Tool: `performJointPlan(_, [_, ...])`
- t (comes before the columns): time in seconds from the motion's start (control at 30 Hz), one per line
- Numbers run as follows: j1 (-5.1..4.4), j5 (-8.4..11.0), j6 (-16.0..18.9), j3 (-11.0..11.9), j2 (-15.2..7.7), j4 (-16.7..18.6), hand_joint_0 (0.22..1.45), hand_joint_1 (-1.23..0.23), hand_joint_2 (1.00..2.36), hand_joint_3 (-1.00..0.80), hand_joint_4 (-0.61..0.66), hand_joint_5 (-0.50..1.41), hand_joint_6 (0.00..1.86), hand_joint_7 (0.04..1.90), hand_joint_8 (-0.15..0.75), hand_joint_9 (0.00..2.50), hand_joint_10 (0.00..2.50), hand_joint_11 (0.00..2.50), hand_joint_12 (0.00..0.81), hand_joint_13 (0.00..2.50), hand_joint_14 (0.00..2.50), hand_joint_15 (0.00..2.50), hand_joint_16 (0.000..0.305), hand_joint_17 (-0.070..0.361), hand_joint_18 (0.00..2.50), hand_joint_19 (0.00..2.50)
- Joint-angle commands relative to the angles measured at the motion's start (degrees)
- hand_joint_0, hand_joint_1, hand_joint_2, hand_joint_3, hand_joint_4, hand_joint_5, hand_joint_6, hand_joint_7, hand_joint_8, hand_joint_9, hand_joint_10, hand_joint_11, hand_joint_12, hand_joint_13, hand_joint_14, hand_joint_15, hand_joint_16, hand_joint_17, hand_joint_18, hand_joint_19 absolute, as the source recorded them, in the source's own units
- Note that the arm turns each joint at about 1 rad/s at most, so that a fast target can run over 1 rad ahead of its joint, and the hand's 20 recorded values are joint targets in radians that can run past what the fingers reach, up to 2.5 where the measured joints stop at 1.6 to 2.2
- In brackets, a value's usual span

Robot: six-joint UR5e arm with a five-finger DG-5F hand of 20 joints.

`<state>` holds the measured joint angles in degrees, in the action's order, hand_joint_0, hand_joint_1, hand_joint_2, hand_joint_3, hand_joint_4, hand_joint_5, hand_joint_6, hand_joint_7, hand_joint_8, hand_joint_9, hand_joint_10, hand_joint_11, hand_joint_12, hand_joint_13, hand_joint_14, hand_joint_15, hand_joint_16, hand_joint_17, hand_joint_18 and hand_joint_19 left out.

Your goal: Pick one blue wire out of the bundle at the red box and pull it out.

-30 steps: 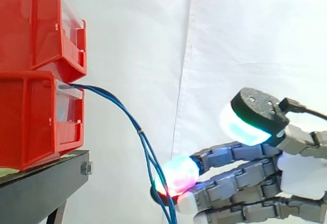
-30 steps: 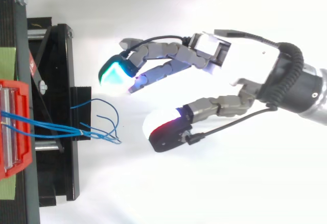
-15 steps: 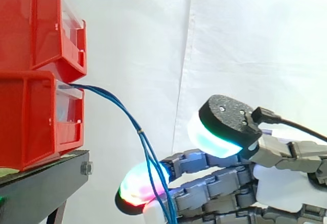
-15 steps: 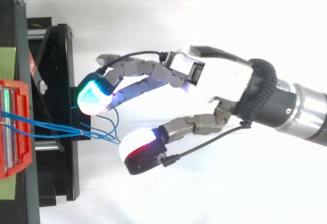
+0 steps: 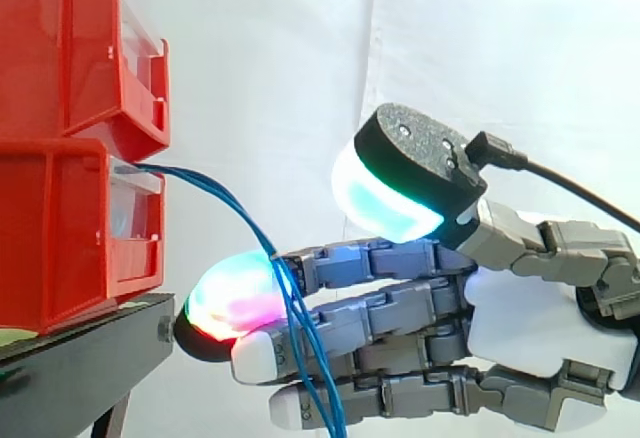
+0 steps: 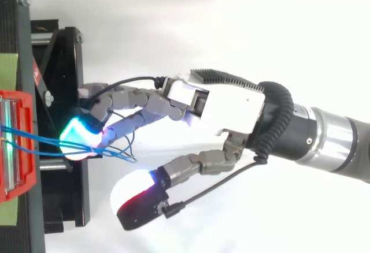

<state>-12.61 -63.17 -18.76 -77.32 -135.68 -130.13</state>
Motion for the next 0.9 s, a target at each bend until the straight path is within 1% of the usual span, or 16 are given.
performJointPlan(0.0, [-0.31, -0.02, -0.31, 0.06, -0.02, 0.93, 0.55, -0.7, 1.0, -0.5, 0.37, -0.12, 0.5, 1.01, 0.327, 0.67, 0.01, 0.22, 0.436, 0.18, 0.0, 0.06, 0.066, 0.148, 0.18, 0.29])
performJointPlan(0.43, [-0.31, -0.11, -0.66, 0.06, -0.02, 1.02, 0.57, -0.7, 1.0, -0.49, 0.37, -0.11, 0.5, 1.1, 0.328, 0.68, 0.01, 0.23, 0.431, 0.18, 0.0, 0.06, 0.064, 0.145, 0.16, 0.3])
performJointPlan(0.63, [-0.31, -0.11, -0.66, -0.03, -0.02, 1.02, 0.58, -0.69, 1.01, -0.44, 0.29, -0.1, 0.5, 1.23, 0.327, 0.69, 0.01, 0.24, 0.426, 0.17, 0.0, 0.06, 0.063, 0.142, 0.16, 0.3])
performJointPlan(0.67, [-0.31, -0.11, -0.66, 0.06, -0.02, 1.02, 0.59, -0.69, 1.01, -0.42, 0.28, -0.09, 0.5, 1.27, 0.328, 0.68, 0.01, 0.25, 0.426, 0.17, 0.0, 0.06, 0.063, 0.141, 0.16, 0.3])
performJointPlan(0.77, [-0.31, -0.11, -0.66, 0.06, -0.02, 1.02, 0.6, -0.69, 1.01, -0.4, 0.26, -0.09, 0.5, 1.34, 0.328, 0.69, 0.01, 0.27, 0.425, 0.18, 0.0, 0.06, 0.062, 0.14, 0.16, 0.31])
performJointPlan(0.87, [-0.31, -0.11, -0.66, 0.06, -0.02, 1.02, 0.59, -0.69, 1.01, -0.39, 0.27, -0.09, 0.5, 1.36, 0.329, 0.69, 0.01, 0.28, 0.424, 0.17, 0.0, 0.06, 0.062, 0.139, 0.15, 0.31])
